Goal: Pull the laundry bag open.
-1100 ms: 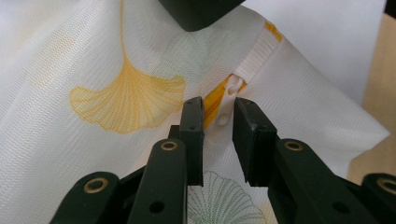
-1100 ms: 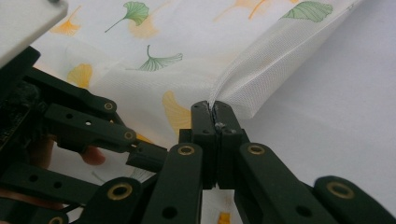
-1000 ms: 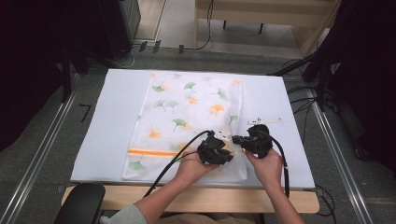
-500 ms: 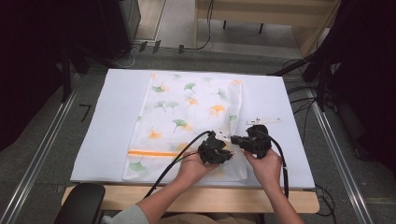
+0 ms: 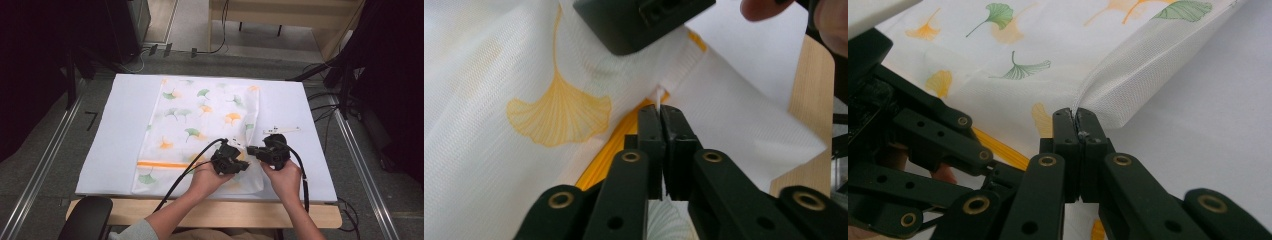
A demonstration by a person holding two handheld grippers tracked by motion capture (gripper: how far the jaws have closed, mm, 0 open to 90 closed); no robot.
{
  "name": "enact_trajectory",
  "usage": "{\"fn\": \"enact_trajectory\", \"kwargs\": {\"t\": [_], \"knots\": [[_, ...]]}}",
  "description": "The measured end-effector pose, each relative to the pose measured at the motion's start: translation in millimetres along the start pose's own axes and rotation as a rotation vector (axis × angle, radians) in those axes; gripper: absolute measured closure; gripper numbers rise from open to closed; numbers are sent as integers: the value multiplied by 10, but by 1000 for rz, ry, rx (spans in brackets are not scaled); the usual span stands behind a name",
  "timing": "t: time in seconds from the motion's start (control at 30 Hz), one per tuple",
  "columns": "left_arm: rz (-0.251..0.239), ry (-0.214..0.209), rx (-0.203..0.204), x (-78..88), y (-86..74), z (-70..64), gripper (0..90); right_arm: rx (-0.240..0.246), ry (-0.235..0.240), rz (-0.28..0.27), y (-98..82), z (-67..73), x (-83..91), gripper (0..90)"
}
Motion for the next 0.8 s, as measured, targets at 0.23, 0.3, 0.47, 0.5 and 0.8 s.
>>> {"fn": "enact_trajectory", "kwargs": {"t": [0.23, 0.3, 0.47, 0.5, 0.8], "knots": [[12, 12, -9, -54, -6, 4, 893, 5, 2, 4, -5, 15, -13, 900], [14, 9, -16, -63, -16, -2, 898, 0, 0, 4, -8, 14, -9, 900], [8, 3, -2, -53, 3, 2, 895, -1, 1, -3, 1, 17, 3, 900], [9, 1, 4, -57, 2, -3, 889, -1, 0, -3, 1, 16, 3, 900], [5, 22, -10, -94, -9, -5, 896, -2, 10, -9, 10, 32, 3, 900]]}}
Point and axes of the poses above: each handheld gripper's, and its own axes: x roughly backward along the jaws, y roughly out of its top, z roughly to its left, the point moved 9 cm from there along -x, roughly forward along the jaws, and after that the axes turned 14 degrees about y, right-handed, at the moved point
